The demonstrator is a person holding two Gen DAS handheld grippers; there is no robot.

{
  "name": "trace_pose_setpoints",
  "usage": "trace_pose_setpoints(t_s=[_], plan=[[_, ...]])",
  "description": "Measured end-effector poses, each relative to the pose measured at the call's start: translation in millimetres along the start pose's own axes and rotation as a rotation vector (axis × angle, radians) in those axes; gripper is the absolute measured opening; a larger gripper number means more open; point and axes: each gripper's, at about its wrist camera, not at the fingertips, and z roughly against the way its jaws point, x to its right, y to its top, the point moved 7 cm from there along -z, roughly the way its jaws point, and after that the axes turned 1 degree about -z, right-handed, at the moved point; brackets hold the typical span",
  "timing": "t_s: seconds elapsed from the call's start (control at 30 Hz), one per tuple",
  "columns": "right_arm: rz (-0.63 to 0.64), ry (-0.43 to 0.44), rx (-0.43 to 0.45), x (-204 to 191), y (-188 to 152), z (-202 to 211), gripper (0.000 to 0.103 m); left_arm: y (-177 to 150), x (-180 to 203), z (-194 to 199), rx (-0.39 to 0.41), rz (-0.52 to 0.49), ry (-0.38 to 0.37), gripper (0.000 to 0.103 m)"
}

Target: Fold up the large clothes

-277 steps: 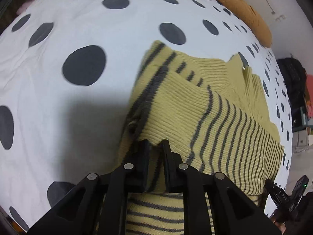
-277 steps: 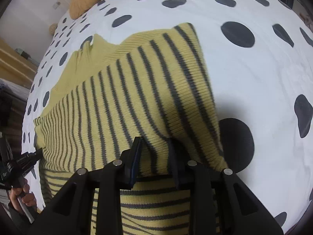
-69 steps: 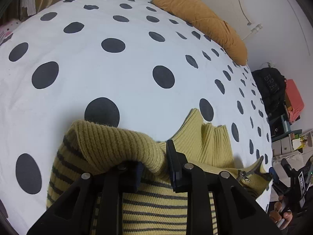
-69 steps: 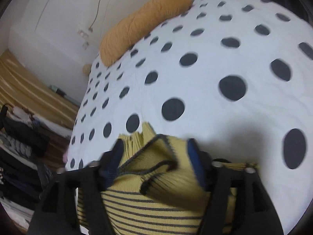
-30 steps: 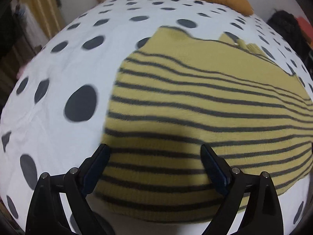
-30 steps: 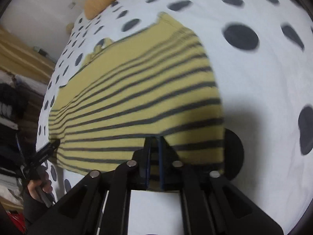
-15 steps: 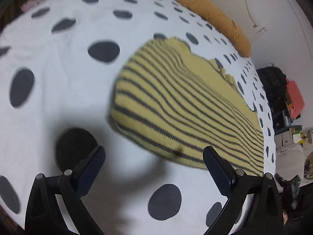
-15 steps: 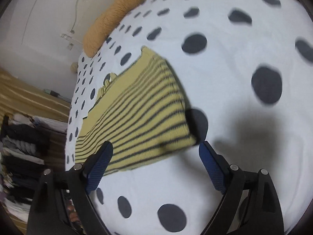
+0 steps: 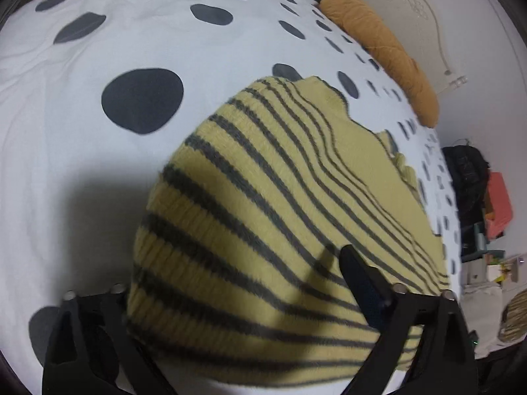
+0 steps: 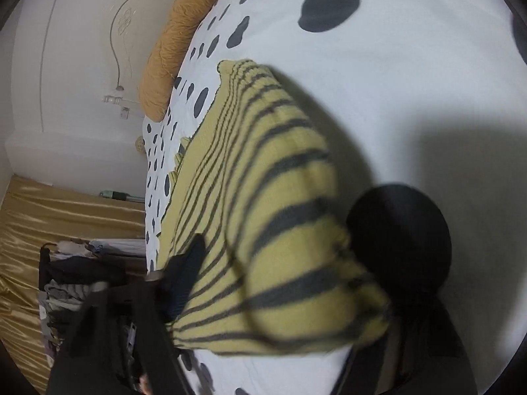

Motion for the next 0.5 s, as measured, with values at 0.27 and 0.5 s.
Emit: trace_pose_setpoints(t_s=[0.27,0.5], plan=[[0.201,-0.044,0.044,-41.3,-0.1,22.5,0.03,13.4,2.9,39.0,0.069,0.024,-0.052,0.024],[0.273,0.032,0.015,-74.6,-32.2,85.5,0.029,-34.9,-0.4,126.9,0.132,-0.003,-0.09,0.023]])
